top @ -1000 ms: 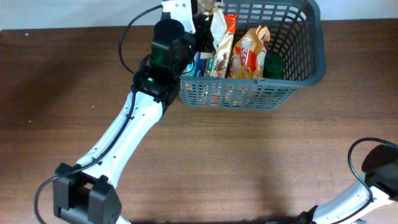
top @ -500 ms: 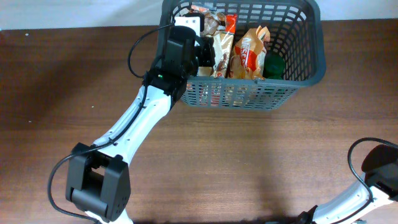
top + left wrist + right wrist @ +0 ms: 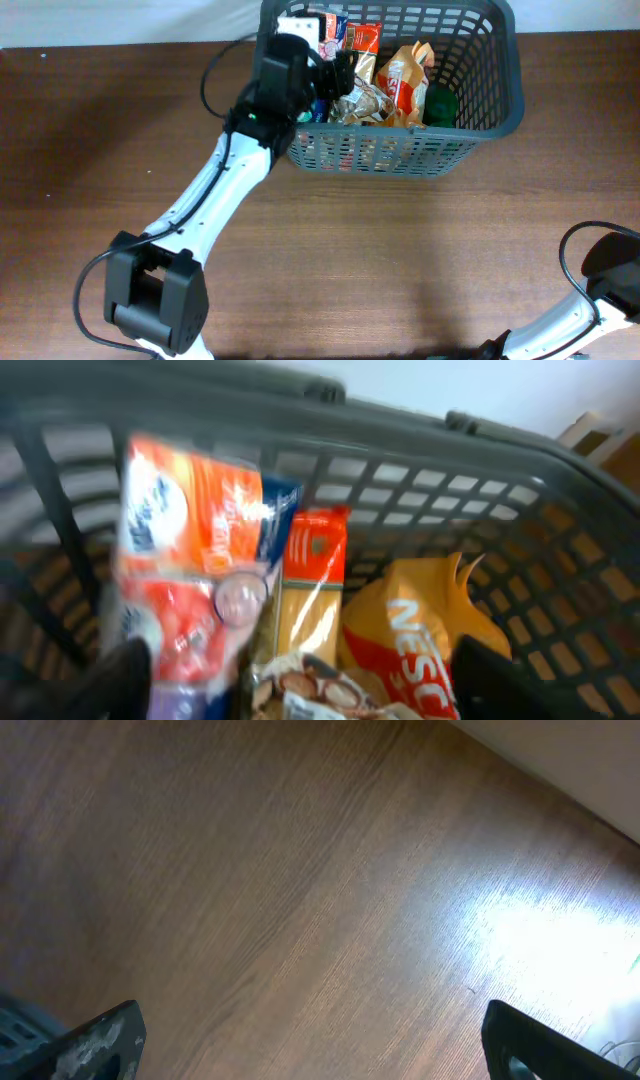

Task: Pack container

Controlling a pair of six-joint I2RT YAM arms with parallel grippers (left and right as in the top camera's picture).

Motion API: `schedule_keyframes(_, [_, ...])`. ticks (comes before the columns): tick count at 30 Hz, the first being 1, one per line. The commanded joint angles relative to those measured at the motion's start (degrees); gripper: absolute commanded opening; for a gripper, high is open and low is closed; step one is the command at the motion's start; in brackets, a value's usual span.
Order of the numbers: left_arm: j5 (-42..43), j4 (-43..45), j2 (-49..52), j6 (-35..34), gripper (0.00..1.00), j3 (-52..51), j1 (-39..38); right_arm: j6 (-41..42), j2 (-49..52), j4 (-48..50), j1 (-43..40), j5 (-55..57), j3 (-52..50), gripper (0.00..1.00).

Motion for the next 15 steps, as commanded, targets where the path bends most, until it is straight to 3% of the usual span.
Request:
schedule_keyframes(1, [1.2, -3.2, -1.9, 6.1, 0.95, 7.0, 1.2, 0.5, 0.2, 0.0, -0.2, 0.1, -0.1, 0.99])
schedule_keyframes(2, [1.0, -5.5, -2.6, 7.3, 0.99, 9.1, 1.5, 0.5, 0.2, 0.0, -0.2, 0.1, -0.1, 0.99])
schedule_keyframes(6, [1.0, -15.5, -7.7, 8.6, 0.99, 16.1, 3.4, 0.5, 0.2, 0.0, -0.2, 0.1, -0.1, 0.99])
schedule_keyframes(15, [1.0, -34.0, -25.0, 11.8, 0.99, 16.9, 9.2, 0.5, 0.2, 0.0, -0.2, 0.1, -0.1, 0.99])
